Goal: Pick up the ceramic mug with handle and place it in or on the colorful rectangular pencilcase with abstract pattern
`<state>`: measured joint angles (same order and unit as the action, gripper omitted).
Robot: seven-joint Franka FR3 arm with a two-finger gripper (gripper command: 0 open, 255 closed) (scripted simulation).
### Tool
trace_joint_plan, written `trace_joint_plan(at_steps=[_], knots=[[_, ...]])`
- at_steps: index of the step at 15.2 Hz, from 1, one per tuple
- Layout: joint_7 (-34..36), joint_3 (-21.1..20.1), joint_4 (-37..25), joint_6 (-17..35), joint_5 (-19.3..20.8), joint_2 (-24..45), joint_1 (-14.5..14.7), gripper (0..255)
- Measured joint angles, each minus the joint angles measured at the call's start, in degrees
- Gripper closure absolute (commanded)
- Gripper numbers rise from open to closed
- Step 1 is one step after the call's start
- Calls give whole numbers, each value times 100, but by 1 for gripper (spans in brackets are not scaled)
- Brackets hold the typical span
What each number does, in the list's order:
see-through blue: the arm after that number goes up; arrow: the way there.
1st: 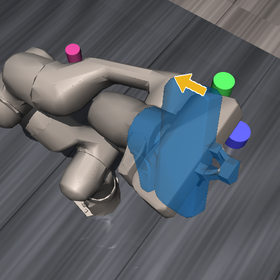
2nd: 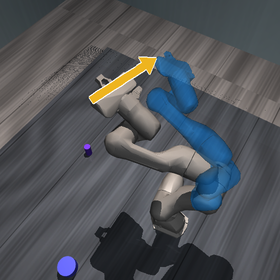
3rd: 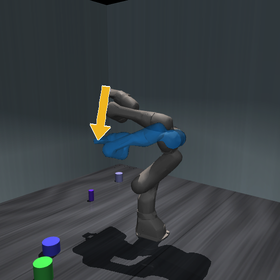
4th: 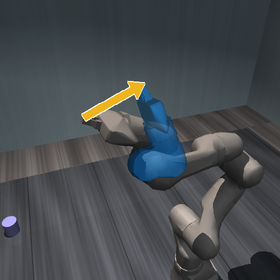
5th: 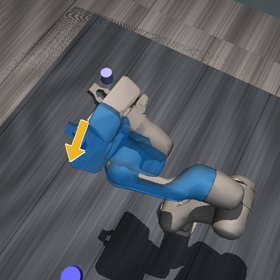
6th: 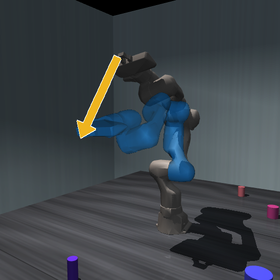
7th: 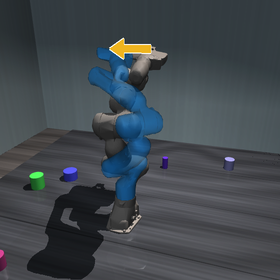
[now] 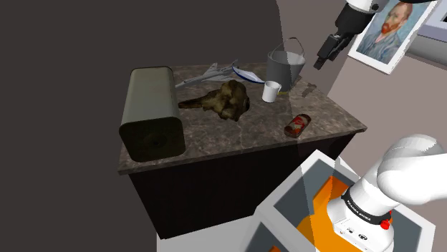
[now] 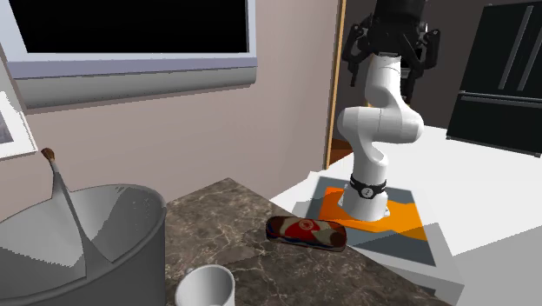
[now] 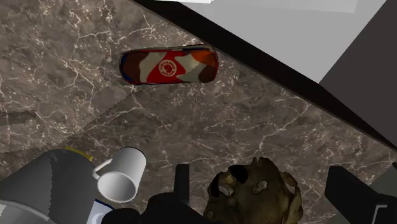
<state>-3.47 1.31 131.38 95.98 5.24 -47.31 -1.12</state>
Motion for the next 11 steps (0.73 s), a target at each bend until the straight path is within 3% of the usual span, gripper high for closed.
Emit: trace_joint_plan(at_steps=[5,11], knots=[[-125,162,95,460,73,422,-26,0],[-412,502,-105,1281,161,1543,-63,0]])
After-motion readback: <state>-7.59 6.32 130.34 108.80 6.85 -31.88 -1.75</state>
